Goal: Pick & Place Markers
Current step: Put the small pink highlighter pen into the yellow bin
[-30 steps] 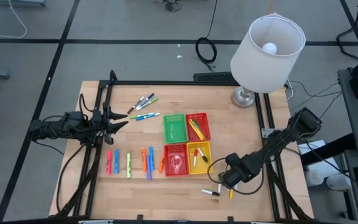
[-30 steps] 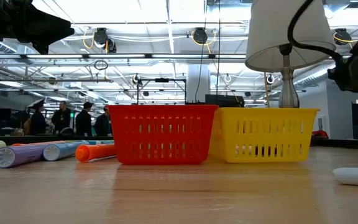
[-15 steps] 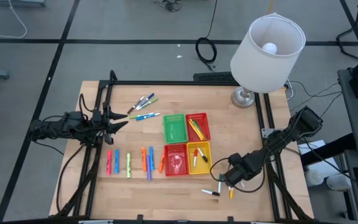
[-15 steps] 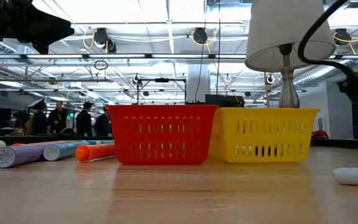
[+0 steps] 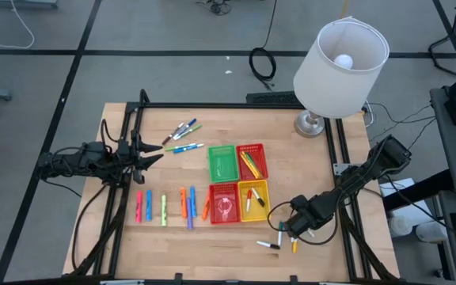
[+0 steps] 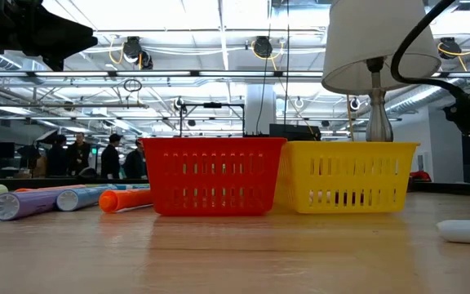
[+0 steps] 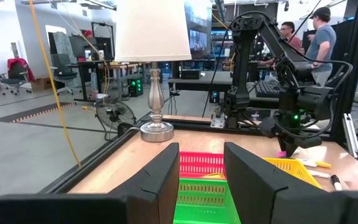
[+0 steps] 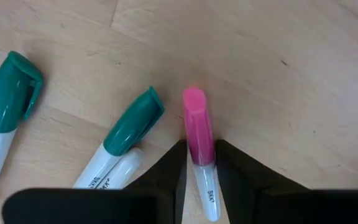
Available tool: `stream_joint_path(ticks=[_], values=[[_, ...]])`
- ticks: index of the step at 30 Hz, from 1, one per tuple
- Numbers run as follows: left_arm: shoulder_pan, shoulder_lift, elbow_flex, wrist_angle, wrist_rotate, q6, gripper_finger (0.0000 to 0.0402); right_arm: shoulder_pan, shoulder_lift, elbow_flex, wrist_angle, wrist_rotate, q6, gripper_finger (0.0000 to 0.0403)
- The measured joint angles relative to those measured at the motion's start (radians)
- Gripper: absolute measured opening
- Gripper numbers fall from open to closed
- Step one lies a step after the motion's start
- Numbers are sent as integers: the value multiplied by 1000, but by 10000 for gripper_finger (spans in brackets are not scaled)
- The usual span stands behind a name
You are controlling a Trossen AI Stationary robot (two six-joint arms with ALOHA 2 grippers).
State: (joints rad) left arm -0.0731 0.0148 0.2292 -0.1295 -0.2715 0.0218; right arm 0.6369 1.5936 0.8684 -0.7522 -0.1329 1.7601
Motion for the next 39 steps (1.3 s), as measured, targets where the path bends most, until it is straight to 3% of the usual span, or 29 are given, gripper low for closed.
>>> stream_joint_path(ticks=[9, 18, 39], values=[[0, 0, 0, 0, 0, 0, 134, 0, 0, 0, 6, 0, -16, 69], [0, 0, 0, 0, 0, 0, 134, 0, 1, -1, 38, -2, -57, 26], [0, 0, 0, 0, 0, 0, 134, 0, -47, -5, 7, 32, -100, 30]])
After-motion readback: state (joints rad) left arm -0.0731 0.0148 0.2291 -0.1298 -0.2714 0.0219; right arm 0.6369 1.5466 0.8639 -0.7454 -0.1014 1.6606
